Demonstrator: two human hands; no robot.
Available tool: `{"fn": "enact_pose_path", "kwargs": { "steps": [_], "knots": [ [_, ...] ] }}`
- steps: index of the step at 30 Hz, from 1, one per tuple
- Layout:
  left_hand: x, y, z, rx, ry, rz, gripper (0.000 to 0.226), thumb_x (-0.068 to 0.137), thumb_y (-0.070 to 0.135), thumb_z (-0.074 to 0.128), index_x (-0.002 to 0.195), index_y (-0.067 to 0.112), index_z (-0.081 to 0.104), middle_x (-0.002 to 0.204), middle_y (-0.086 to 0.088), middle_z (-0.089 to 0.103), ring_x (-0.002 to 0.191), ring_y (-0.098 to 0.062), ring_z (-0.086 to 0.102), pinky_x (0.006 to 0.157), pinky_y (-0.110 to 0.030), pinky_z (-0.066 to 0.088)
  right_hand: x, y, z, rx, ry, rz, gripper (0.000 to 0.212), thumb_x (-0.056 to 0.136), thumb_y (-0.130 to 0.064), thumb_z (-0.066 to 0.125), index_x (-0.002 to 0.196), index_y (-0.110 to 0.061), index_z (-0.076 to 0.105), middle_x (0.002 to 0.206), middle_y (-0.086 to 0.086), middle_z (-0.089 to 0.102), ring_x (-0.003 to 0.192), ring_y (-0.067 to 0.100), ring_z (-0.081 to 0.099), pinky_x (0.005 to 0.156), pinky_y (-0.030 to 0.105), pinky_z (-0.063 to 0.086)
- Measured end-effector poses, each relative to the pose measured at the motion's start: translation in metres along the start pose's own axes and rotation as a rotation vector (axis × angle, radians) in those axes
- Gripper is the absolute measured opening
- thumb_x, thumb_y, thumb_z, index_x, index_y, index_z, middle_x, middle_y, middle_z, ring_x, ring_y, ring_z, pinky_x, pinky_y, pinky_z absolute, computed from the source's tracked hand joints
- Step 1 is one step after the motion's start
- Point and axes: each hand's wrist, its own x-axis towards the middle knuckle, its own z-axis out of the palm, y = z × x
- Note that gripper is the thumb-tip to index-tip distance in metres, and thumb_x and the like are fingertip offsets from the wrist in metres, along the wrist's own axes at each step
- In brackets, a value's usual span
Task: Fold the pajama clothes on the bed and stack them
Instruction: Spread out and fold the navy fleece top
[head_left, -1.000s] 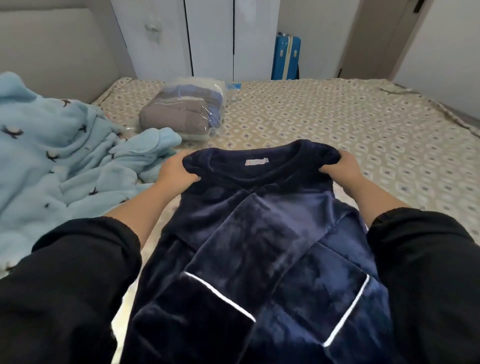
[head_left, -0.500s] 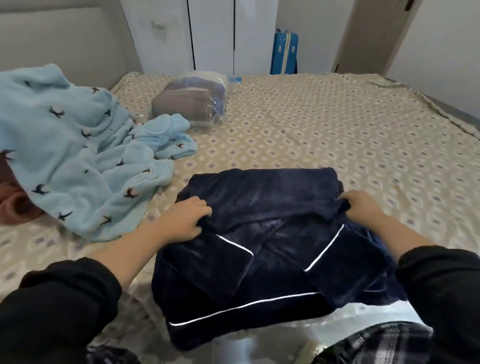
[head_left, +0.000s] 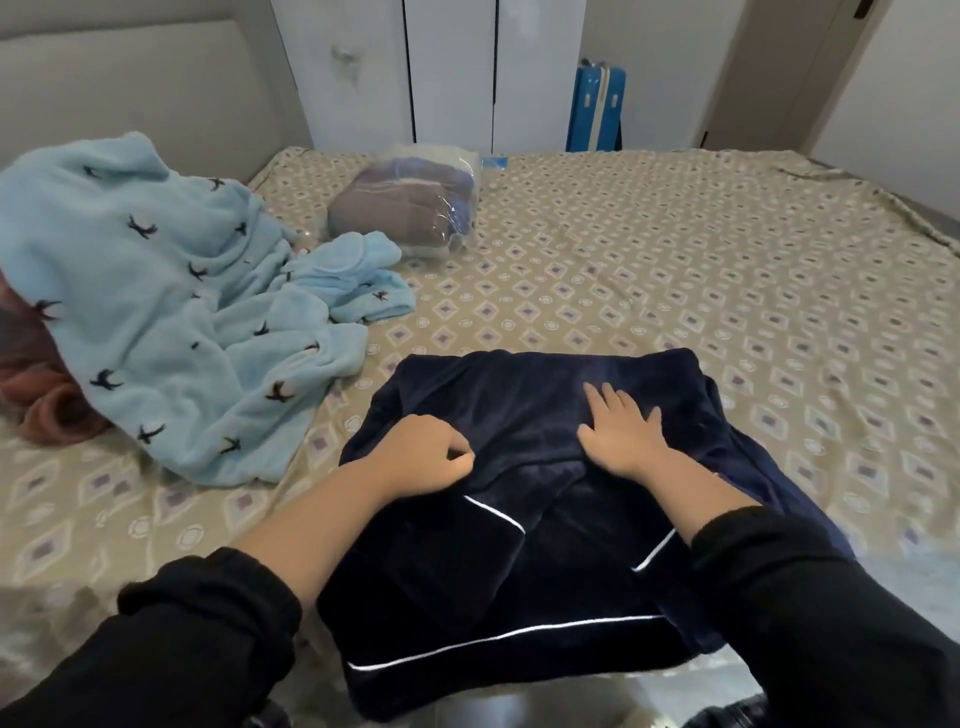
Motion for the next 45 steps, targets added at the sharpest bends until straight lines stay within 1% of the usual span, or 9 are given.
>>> {"fn": "enact_pose_path", "kwargs": {
  "steps": [3, 6, 11, 17, 22, 28, 31, 40, 45],
  "knots": [
    [-0.007, -0.005, 0.001, -0.095, 0.028, -0.002, 0.026, 0.085, 0.033, 0.052, 0.089, 0.029, 0.077, 0.085, 0.01, 0.073, 0.08, -0.009, 0.065, 0.08, -0.029, 0.051, 0.023, -0.025, -0.017, 0.067, 0.186, 0.027, 0.058, 0.097, -0.04, 0.029, 0.149, -0.016, 0.022, 0.156, 0.01, 0.024, 0.142, 0.031, 0.021, 0.112, 0.061, 0.01],
    [-0.004, -0.009, -0.003, -0.269, 0.064, -0.031, 0.021, 0.086, 0.03, 0.055, 0.086, 0.033, 0.076, 0.073, 0.02, 0.07, 0.073, 0.003, 0.063, 0.072, -0.012, 0.047, 0.032, -0.04, -0.004, 0.015, 0.234, -0.042, 0.066, 0.098, -0.054, 0.02, 0.154, -0.022, 0.003, 0.162, 0.007, 0.0, 0.148, 0.026, 0.0, 0.114, 0.058, -0.002],
    [0.032, -0.042, -0.022, -0.565, 0.669, -0.439, 0.013, 0.088, 0.019, 0.055, 0.085, 0.017, 0.068, 0.075, 0.003, 0.067, 0.075, -0.016, 0.061, 0.071, -0.024, 0.044, 0.029, -0.034, 0.04, -0.082, 0.28, -0.017, 0.074, 0.091, -0.059, 0.007, 0.153, -0.021, -0.004, 0.162, 0.007, -0.004, 0.148, 0.025, -0.004, 0.115, 0.055, -0.003],
    [0.093, -0.065, -0.044, -0.655, 0.332, -0.678, 0.054, 0.081, 0.055, 0.058, 0.117, 0.014, 0.058, 0.115, -0.004, 0.063, 0.105, -0.027, 0.06, 0.094, -0.041, 0.049, 0.032, -0.032, 0.044, -0.115, 0.332, -0.022, 0.074, 0.091, -0.059, 0.007, 0.154, -0.021, -0.001, 0.162, 0.007, 0.0, 0.149, 0.025, 0.0, 0.116, 0.054, 0.001],
    [0.117, -0.071, -0.043, -0.553, 0.331, -0.573, 0.015, 0.077, 0.016, 0.069, 0.089, 0.024, 0.067, 0.097, 0.003, 0.064, 0.086, -0.013, 0.06, 0.072, -0.021, 0.045, 0.032, -0.031, 0.044, -0.127, 0.342, -0.019, 0.074, 0.091, -0.058, 0.008, 0.154, -0.02, 0.0, 0.162, 0.006, 0.001, 0.148, 0.025, 0.002, 0.117, 0.053, 0.003],
    [0.11, -0.117, -0.036, -0.895, 0.55, -0.837, 0.027, 0.08, -0.006, 0.056, 0.074, 0.017, 0.068, 0.087, -0.01, 0.065, 0.074, -0.026, 0.062, 0.067, -0.029, 0.053, 0.031, -0.032, 0.046, -0.137, 0.361, -0.025, 0.073, 0.092, -0.057, 0.009, 0.154, -0.02, 0.004, 0.162, 0.006, 0.005, 0.149, 0.024, 0.003, 0.117, 0.052, 0.005],
    [0.106, -0.119, -0.018, -0.772, 0.509, -0.819, 0.019, 0.084, 0.002, 0.058, 0.082, 0.016, 0.071, 0.098, -0.01, 0.07, 0.094, -0.031, 0.064, 0.087, -0.038, 0.055, 0.031, -0.032, 0.046, -0.145, 0.359, -0.019, 0.072, 0.092, -0.057, 0.008, 0.154, -0.021, 0.004, 0.162, 0.006, 0.005, 0.149, 0.024, 0.003, 0.117, 0.052, 0.005],
    [0.096, -0.081, -0.045, -0.402, 0.171, -0.687, 0.053, 0.091, 0.06, 0.042, 0.089, 0.009, 0.058, 0.076, -0.006, 0.065, 0.061, -0.023, 0.063, 0.052, -0.028, 0.046, 0.03, -0.033, 0.046, -0.143, 0.347, -0.011, 0.072, 0.092, -0.056, 0.009, 0.154, -0.02, 0.003, 0.162, 0.007, 0.004, 0.149, 0.024, 0.002, 0.117, 0.052, 0.005],
    [0.081, -0.085, -0.028, -0.469, 0.458, -0.581, 0.046, 0.086, 0.025, 0.068, 0.13, 0.014, 0.056, 0.133, -0.006, 0.057, 0.12, -0.023, 0.054, 0.1, -0.031, 0.043, 0.029, -0.035, 0.043, -0.128, 0.327, -0.021, 0.073, 0.091, -0.057, 0.007, 0.154, -0.021, 0.003, 0.162, 0.007, 0.004, 0.149, 0.025, 0.002, 0.117, 0.053, 0.004]
  ]
}}
